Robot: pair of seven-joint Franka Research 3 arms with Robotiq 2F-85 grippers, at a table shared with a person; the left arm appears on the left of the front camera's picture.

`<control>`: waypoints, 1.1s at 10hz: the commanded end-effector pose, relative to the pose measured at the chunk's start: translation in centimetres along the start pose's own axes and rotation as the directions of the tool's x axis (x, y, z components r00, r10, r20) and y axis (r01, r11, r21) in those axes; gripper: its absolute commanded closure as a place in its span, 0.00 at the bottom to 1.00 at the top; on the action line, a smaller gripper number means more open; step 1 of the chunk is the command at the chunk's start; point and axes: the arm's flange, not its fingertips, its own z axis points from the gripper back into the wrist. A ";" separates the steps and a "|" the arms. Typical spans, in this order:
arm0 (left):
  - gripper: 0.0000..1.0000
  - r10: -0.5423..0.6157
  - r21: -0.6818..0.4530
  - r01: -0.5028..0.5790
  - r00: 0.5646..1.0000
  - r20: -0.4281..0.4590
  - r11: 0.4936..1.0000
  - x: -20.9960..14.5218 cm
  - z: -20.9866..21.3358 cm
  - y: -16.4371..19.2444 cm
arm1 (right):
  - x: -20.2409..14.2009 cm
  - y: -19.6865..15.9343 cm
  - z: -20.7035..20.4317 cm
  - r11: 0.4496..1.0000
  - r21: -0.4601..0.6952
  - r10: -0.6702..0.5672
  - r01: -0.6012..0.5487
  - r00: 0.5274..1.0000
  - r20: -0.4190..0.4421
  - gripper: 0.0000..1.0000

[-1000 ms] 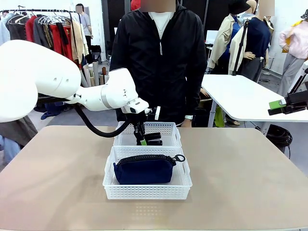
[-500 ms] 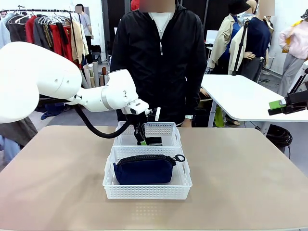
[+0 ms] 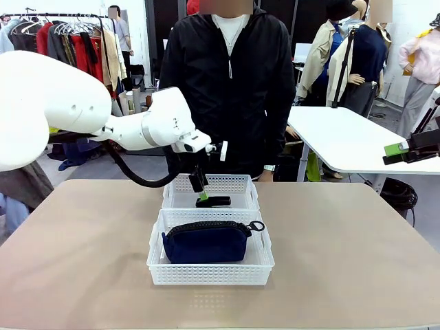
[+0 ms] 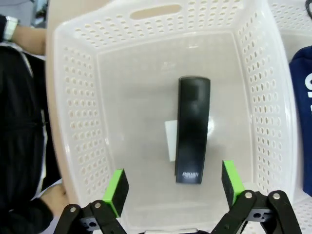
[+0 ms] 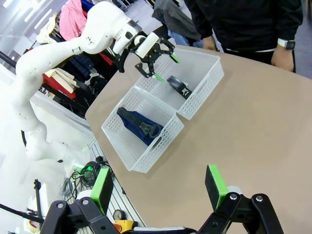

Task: Distribute items into two baskets.
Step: Place the picked Stapler into the Organizing basket as instructed by the person.

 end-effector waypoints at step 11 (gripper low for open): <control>0.00 0.008 -0.001 -0.008 1.000 -0.010 1.000 -0.2 2.2 -0.2 | -0.1 0.1 0.0 1.000 0.002 0.000 0.000 1.000 0.003 0.00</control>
